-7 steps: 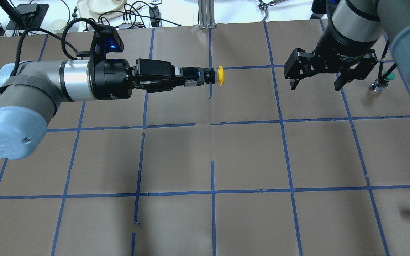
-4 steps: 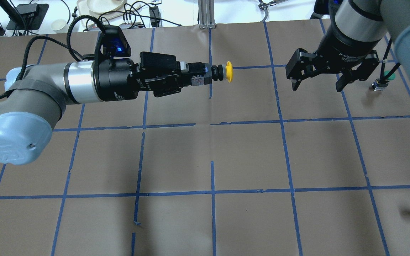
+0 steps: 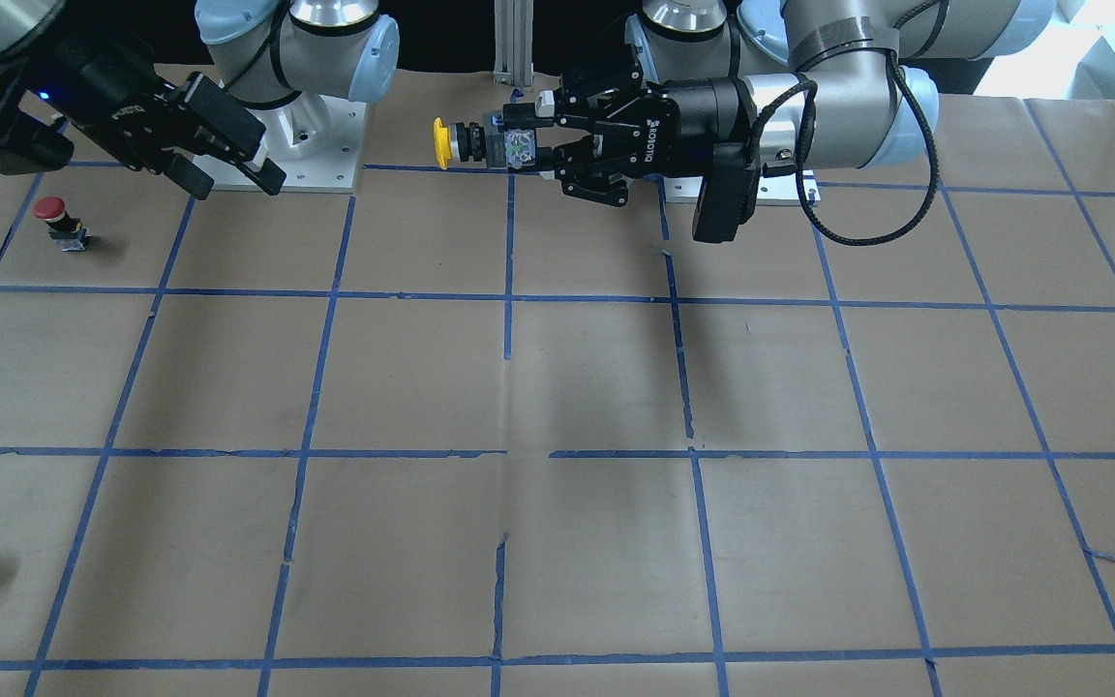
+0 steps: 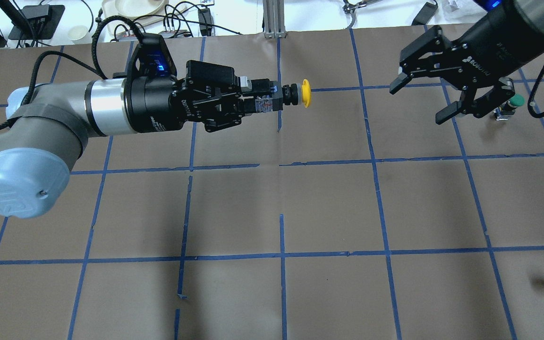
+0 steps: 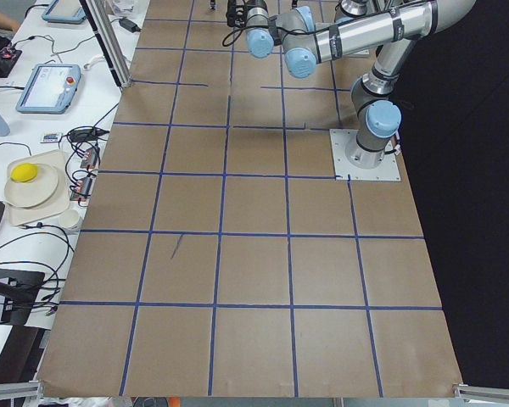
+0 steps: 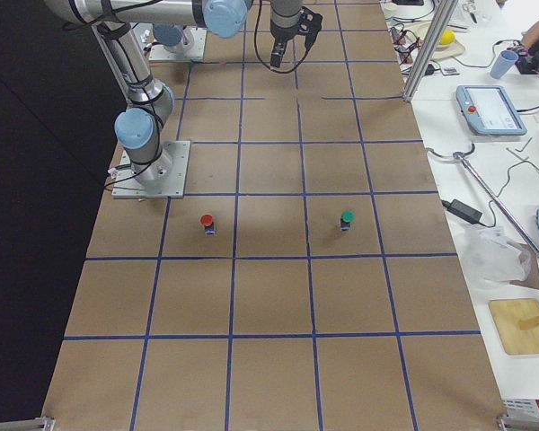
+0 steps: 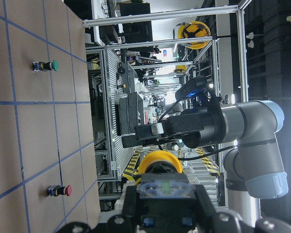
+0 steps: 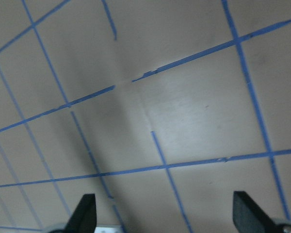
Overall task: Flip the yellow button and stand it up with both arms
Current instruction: 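Hold the yellow button still with the left gripper while the right gripper approaches it, then close the right gripper on the yellow cap and open the left gripper, then carry the yellow button with the right gripper while the left arm withdraws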
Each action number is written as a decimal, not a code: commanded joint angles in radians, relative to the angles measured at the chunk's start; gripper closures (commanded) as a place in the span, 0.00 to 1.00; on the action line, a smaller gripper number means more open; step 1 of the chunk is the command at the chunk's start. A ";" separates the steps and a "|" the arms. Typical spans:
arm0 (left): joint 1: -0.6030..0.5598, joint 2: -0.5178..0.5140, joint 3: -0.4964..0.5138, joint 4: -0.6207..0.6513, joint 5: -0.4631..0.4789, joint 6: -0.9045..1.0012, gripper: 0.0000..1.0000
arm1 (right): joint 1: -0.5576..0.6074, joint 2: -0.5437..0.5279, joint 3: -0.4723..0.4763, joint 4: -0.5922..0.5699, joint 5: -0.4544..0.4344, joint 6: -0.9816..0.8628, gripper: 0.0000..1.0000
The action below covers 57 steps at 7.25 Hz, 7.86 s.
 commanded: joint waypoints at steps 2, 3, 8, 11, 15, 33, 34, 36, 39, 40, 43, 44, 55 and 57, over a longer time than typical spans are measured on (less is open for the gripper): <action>-0.024 0.010 0.002 0.012 0.008 -0.007 0.99 | -0.063 -0.012 0.061 0.211 0.483 0.001 0.00; -0.024 0.012 0.002 0.023 0.004 -0.024 0.99 | -0.039 -0.017 0.102 0.203 0.536 0.004 0.00; -0.026 0.015 0.002 0.040 0.002 -0.035 0.99 | 0.041 -0.023 0.134 0.203 0.607 0.018 0.01; -0.026 0.012 0.002 0.052 -0.001 -0.035 0.99 | 0.069 -0.028 0.137 0.228 0.558 0.102 0.01; -0.026 0.019 0.004 0.063 -0.009 -0.037 0.99 | 0.080 -0.022 0.146 0.235 0.563 0.108 0.03; -0.026 0.012 0.002 0.180 0.005 -0.146 0.01 | 0.104 -0.021 0.134 0.159 0.573 0.151 0.69; -0.026 0.006 0.002 0.242 0.007 -0.218 0.00 | 0.104 -0.020 0.134 0.159 0.573 0.153 0.69; -0.021 0.001 0.005 0.259 0.014 -0.228 0.00 | 0.104 -0.020 0.134 0.159 0.570 0.153 0.69; -0.008 0.016 0.054 0.272 0.325 -0.257 0.00 | 0.054 -0.072 0.132 0.112 0.351 0.125 0.69; -0.009 -0.002 0.089 0.272 0.469 -0.262 0.00 | 0.050 -0.110 0.140 0.061 0.227 0.052 0.70; -0.017 -0.078 0.229 0.272 0.864 -0.279 0.01 | 0.050 -0.207 0.221 -0.046 -0.171 -0.321 0.71; -0.039 -0.135 0.301 0.266 1.027 -0.279 0.01 | 0.050 -0.209 0.257 -0.144 -0.221 -0.467 0.71; -0.144 -0.191 0.548 0.042 1.585 -0.283 0.00 | -0.536 0.001 0.508 -0.705 -0.438 -2.579 0.73; -0.144 -0.195 0.547 0.042 1.584 -0.285 0.00 | -0.641 0.143 0.506 -0.787 -0.390 -2.846 0.73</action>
